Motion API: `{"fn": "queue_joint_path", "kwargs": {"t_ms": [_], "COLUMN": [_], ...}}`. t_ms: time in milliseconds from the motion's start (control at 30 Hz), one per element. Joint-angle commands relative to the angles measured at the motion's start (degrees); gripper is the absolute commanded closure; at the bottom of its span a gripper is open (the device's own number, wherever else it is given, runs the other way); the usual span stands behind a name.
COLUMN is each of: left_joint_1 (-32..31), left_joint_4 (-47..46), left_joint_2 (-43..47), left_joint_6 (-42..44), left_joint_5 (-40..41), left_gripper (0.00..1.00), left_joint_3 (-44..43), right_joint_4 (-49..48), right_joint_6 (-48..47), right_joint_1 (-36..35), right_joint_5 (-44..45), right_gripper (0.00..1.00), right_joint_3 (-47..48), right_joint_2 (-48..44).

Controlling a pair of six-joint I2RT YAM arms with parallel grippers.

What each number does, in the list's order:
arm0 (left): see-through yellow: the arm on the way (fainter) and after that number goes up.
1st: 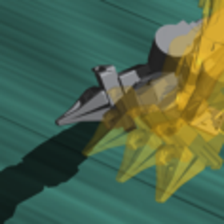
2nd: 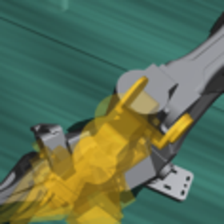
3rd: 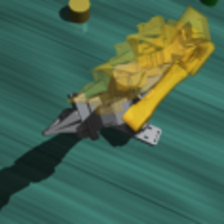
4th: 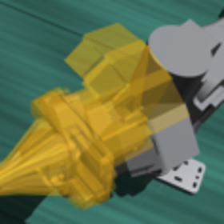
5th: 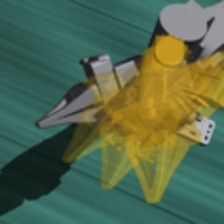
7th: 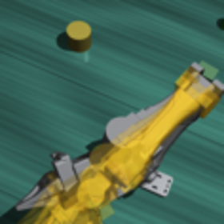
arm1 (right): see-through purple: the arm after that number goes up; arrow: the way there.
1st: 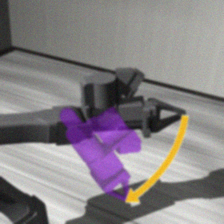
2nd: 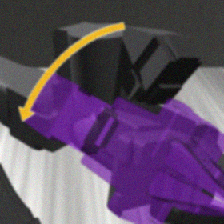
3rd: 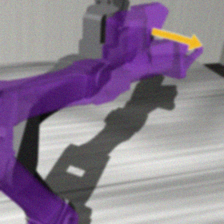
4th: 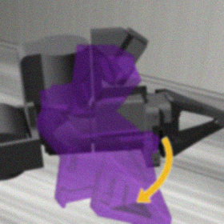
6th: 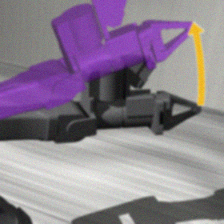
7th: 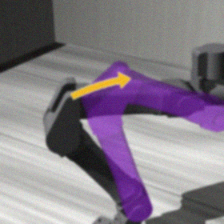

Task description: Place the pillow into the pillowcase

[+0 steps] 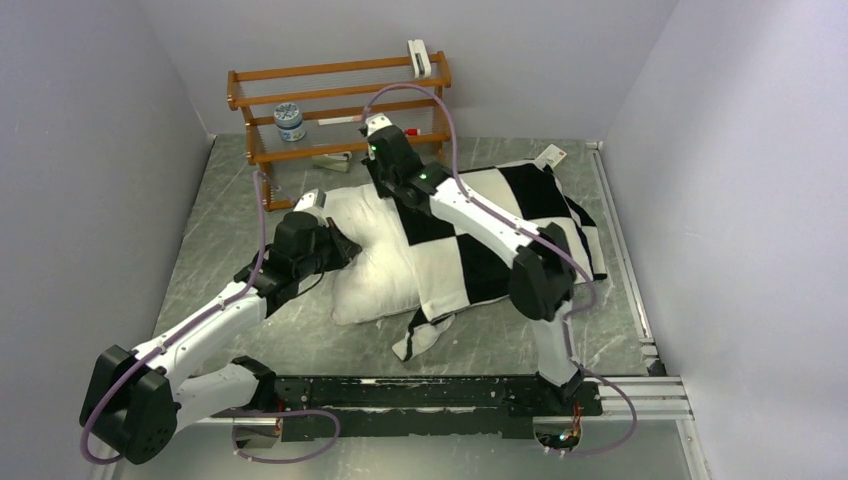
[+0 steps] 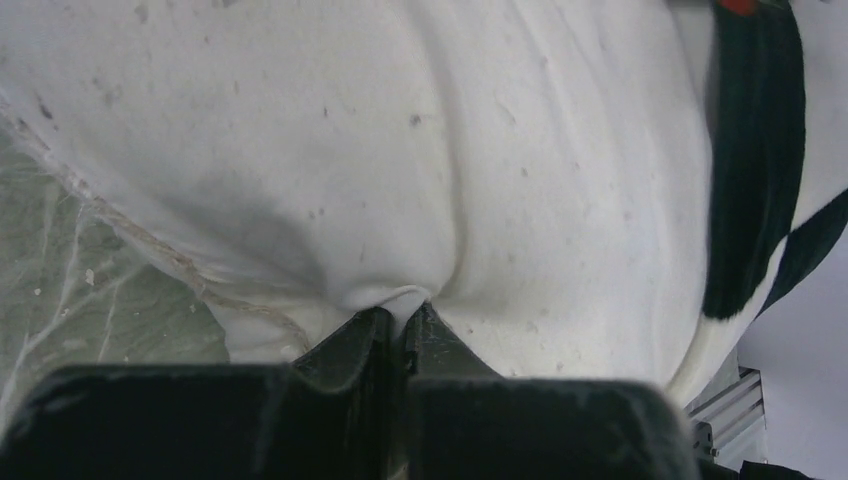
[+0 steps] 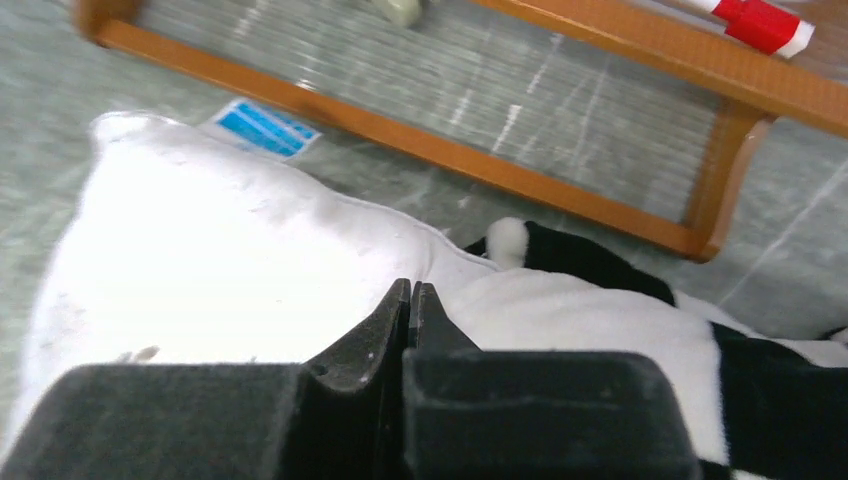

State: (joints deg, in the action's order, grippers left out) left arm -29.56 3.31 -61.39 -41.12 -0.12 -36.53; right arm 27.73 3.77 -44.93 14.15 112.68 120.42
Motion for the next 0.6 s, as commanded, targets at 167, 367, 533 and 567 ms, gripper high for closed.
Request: {"fn": "queue_joint_path", "kwargs": {"t_ms": [167,367,533,567], "left_joint_1": [0.0,0.0,0.0,0.1], "left_joint_4": [-13.3,-15.5,-15.4,-15.1], "left_joint_2": [-2.7,-4.8,-4.1,-3.9], "left_joint_6": [-2.5,-4.7,-5.3,-5.3], "left_joint_5": [-4.5,-5.7,-5.0,-4.9], "left_gripper": [0.95,0.95,0.95,0.95], "left_joint_3": [-1.9,-2.1,-1.1,-0.9], "right_joint_4": [-26.4,-30.1,-27.3,-26.0], "right_joint_6": [14.0,16.2,15.5,15.6], "right_joint_1": [-3.9,-3.8,-2.9,-2.6], "right_joint_5": [-15.9,-16.8,-15.6,-16.4], "right_gripper": [1.00,0.96,0.95,0.99], "right_joint_3": [-13.9,-15.4,-13.4,-13.2], "right_joint_2": [-9.1,-6.3,-5.2,-5.5]}}
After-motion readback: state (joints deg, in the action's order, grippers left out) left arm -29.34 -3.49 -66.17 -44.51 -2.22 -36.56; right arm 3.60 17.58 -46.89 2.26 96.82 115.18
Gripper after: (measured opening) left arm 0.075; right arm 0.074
